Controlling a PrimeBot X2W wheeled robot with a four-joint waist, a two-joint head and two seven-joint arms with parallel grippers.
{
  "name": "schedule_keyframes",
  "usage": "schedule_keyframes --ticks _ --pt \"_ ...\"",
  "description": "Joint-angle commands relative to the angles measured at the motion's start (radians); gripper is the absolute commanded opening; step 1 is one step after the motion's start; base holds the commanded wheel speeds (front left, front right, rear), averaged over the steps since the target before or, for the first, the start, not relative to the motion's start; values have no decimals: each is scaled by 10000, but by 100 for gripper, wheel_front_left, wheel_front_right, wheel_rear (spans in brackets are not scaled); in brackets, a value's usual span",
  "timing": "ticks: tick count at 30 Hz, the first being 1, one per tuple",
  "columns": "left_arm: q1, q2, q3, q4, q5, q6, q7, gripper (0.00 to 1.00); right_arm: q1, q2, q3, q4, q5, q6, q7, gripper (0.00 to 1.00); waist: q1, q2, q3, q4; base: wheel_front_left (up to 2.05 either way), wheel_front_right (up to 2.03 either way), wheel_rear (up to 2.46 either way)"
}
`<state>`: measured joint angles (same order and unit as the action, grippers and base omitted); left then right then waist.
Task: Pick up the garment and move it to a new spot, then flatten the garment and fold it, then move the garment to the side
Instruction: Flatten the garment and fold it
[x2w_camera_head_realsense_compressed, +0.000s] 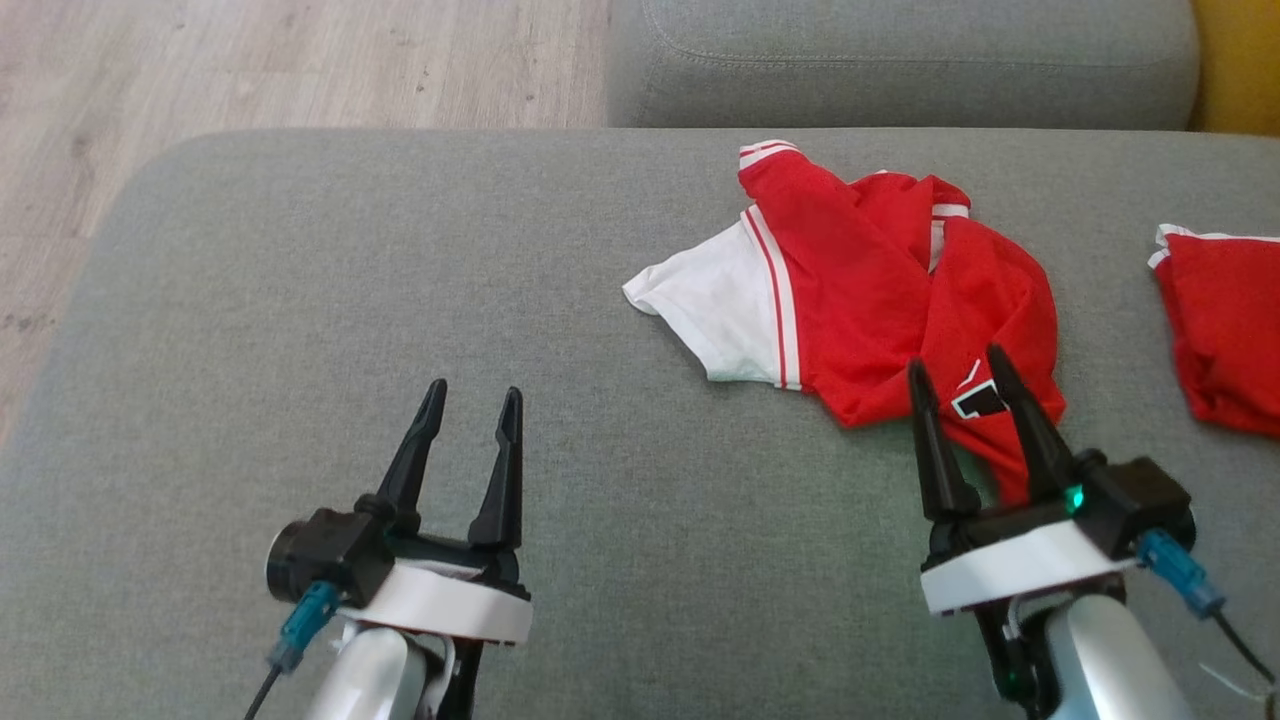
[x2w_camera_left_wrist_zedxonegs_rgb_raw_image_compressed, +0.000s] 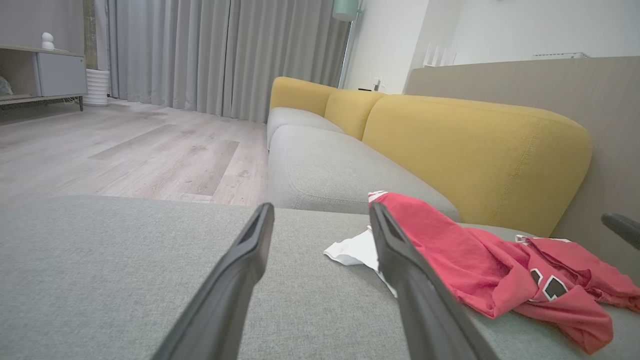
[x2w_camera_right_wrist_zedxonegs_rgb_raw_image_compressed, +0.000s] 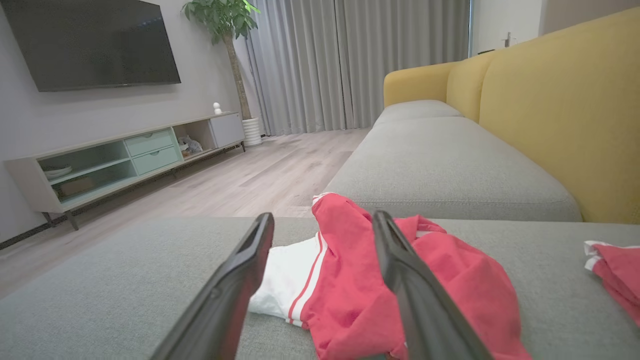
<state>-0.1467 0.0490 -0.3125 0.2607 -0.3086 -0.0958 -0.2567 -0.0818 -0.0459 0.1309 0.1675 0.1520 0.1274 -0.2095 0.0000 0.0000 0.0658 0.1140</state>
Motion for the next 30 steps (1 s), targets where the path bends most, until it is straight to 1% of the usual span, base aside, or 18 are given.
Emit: schedule_keyframes --ticks 1,5,9,10,13,16,19,22,25,28,29,30 --pt "-222 13 382 -349 -29 29 -51 100 -118 -43 263 -187 93 33 -191 100 0 0 12 6 0 0 0" --pt "-236 13 330 -376 -13 9 -51 100 -262 -43 406 17 76 33 -350 100 0 0 184 85 0 0 0" --pt "-429 13 308 -399 -28 -17 -51 100 -924 -43 796 260 -387 33 -159 100 0 0 596 292 0 0 0" --pt "-563 13 223 -411 -67 -33 -51 100 -1407 -43 1008 531 -661 33 230 100 0 0 899 467 0 0 0" --pt "-784 13 17 -381 -152 -52 -51 100 -2214 -43 1417 1244 -1078 33 901 100 0 0 1274 816 0 0 0" --pt "-969 13 -222 -367 -310 -36 -51 100 -2987 -43 1826 2261 -1416 33 1565 100 0 0 1550 1212 0 0 0" --pt "-1100 13 -423 -350 -465 27 -51 100 -3620 -43 2014 3489 -1670 33 2172 100 0 0 1725 1603 0 0 0" --pt "-1177 13 -551 -356 -574 95 -51 100 -4152 -52 1951 4601 -2099 33 2398 100 0 0 1823 1907 0 0 0" --pt "-1212 13 -620 -347 -627 135 -51 100 -4537 -54 1652 5525 -2550 33 2419 100 0 0 1860 2112 0 0 0" --pt "-1218 13 -631 -343 -648 174 -51 100 -4790 -49 1351 6293 -2556 33 2362 100 0 0 1857 2213 0 0 0" --pt "-1218 13 -631 -343 -648 174 -51 100 -4790 -49 1351 6293 -2556 33 2362 100 0 0 1857 2213 0 0 0" --pt "-1223 13 -632 -334 -654 181 -51 100 -4859 -48 1349 6491 -2437 33 2327 61 0 0 1849 2231 0 0 0"
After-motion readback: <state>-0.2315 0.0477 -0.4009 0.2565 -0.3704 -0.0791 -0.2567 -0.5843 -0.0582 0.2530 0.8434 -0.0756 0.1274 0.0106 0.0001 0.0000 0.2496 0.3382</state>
